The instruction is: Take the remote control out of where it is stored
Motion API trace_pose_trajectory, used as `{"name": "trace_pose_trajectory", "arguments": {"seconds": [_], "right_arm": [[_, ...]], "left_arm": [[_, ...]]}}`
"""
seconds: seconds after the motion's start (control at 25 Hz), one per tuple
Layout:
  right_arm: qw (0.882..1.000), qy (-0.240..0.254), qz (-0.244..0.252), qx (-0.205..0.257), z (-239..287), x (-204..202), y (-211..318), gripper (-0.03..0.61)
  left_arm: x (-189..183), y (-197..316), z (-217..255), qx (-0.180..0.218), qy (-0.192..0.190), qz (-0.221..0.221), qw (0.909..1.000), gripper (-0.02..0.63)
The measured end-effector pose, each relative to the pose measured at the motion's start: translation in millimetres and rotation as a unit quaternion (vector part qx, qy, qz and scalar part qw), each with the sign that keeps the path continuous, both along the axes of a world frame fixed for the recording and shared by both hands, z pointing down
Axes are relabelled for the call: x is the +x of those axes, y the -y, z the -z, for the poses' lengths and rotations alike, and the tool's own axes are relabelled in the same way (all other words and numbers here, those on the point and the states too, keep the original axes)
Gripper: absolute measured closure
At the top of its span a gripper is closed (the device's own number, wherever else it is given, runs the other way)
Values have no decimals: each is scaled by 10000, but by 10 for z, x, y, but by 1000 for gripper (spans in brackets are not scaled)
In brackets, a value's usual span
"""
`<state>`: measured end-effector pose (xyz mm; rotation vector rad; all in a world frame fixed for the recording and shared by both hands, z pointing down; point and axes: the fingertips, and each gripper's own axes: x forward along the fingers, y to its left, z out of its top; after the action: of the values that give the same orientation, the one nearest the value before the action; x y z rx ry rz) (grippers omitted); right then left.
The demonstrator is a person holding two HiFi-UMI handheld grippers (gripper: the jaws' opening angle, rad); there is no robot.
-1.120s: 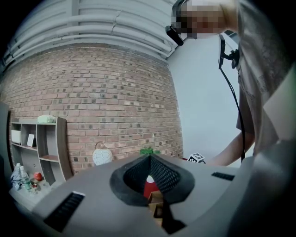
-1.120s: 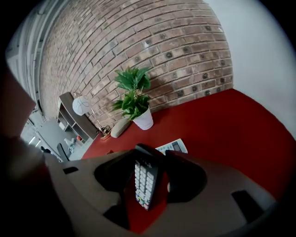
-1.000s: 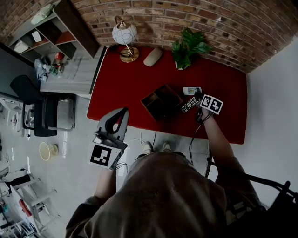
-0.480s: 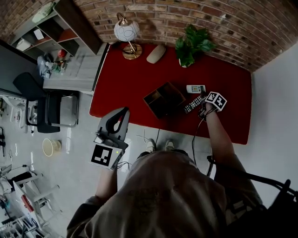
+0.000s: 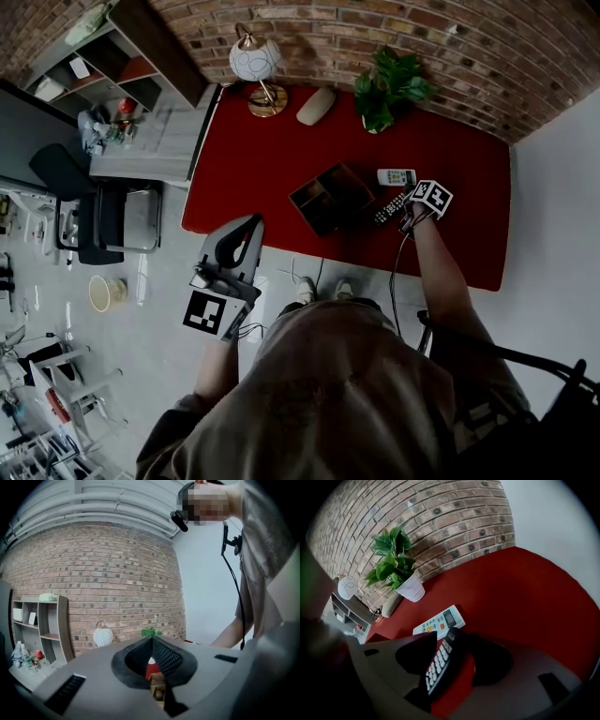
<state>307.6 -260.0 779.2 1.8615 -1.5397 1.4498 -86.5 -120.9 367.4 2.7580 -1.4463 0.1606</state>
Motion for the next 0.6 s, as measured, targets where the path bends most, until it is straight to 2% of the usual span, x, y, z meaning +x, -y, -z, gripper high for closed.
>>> {"name": "trace_pose_trajectory", "arguments": {"seconds": [0.2, 0.36, 0.6], "right_arm": [[9995, -300, 102, -79, -5, 37, 12, 365], [9984, -561, -81, -72, 68, 155, -5, 365], [9984, -562, -40, -21, 117, 226, -35, 365]], "left_arm": [[3, -4, -33, -12, 17, 27, 10000, 603], [7, 0, -45, -29, 15, 23, 10000, 603], [28, 2, -55, 6, -11, -16, 10000, 603]]}}
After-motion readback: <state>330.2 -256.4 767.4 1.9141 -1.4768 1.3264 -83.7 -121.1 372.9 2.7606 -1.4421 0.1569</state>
